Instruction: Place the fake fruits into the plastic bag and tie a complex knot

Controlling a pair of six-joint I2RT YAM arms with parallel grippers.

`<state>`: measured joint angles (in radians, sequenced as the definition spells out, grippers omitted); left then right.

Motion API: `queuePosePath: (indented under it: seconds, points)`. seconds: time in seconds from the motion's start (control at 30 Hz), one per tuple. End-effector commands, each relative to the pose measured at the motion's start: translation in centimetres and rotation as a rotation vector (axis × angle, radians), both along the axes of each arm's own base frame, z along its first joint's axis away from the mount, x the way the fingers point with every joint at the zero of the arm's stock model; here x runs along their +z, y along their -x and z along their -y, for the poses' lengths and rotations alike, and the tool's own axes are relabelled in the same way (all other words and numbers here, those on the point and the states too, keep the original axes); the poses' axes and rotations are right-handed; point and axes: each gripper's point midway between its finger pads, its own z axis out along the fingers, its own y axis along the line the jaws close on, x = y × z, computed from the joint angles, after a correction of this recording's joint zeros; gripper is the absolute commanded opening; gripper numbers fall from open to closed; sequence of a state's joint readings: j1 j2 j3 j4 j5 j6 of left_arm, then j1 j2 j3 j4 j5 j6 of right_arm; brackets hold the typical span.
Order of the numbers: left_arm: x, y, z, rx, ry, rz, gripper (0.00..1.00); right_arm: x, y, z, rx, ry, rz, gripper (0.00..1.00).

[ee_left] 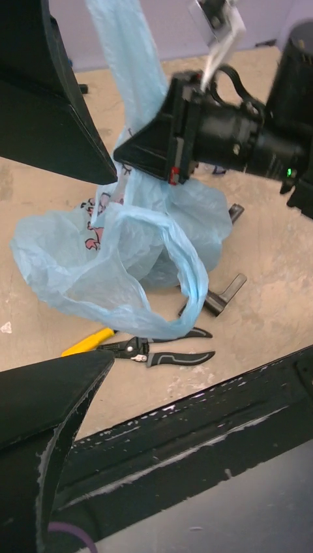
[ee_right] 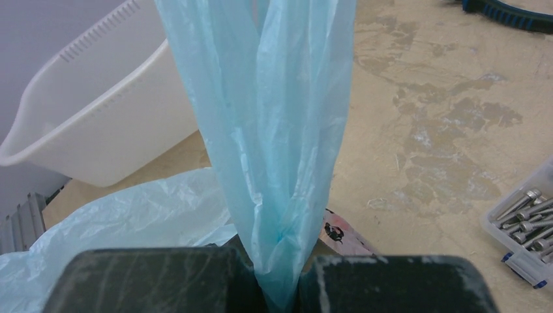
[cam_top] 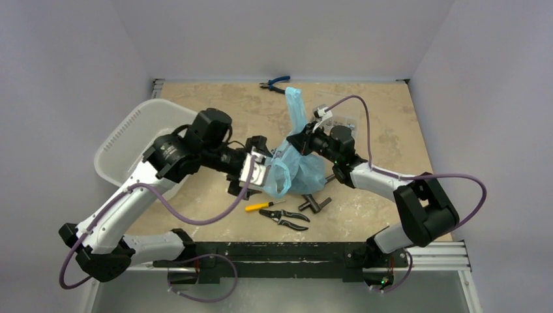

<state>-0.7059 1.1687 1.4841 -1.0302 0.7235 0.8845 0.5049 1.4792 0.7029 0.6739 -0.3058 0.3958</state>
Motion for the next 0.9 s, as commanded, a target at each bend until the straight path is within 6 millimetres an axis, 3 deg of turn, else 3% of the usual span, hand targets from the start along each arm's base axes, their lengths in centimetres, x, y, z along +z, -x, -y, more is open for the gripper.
queuePosePath:
  seconds: [0.0, 0.13, 0.27, 0.4, 0.7, 0.83, 0.87]
  points:
    - [-3.0, -0.2, 1.4, -0.118, -0.103, 0.236, 1.00, 1.3, -0.1, -0.4, 0.022, 0.013, 0.041, 0.00]
    - [-3.1, -0.2, 3.7, -0.156, -0.093, 0.339, 1.00, 1.1, 0.2, -0.2, 0.026, 0.019, 0.036, 0.00]
    - [-3.4, 1.1, 5.3, -0.190, -0.103, 0.314, 1.00, 1.3, 0.3, -0.1, 0.017, 0.017, 0.043, 0.00]
    - [-4.7, 1.7, 5.8, -0.169, -0.140, 0.222, 1.00, 1.5, 0.4, 0.1, 0.018, 0.020, 0.055, 0.00]
    - [-7.6, -0.4, 7.5, -0.096, -0.175, 0.214, 1.00, 0.8, 1.4, -0.1, 0.052, 0.047, 0.071, 0.00]
    - [-9.5, -0.3, 6.9, -0.108, -0.244, 0.178, 1.00, 0.7, 1.5, 0.0, 0.055, 0.063, 0.083, 0.00]
    - [-9.9, -0.1, 6.6, -0.120, -0.262, 0.163, 0.91, 0.7, 1.5, 0.1, 0.054, 0.068, 0.089, 0.00]
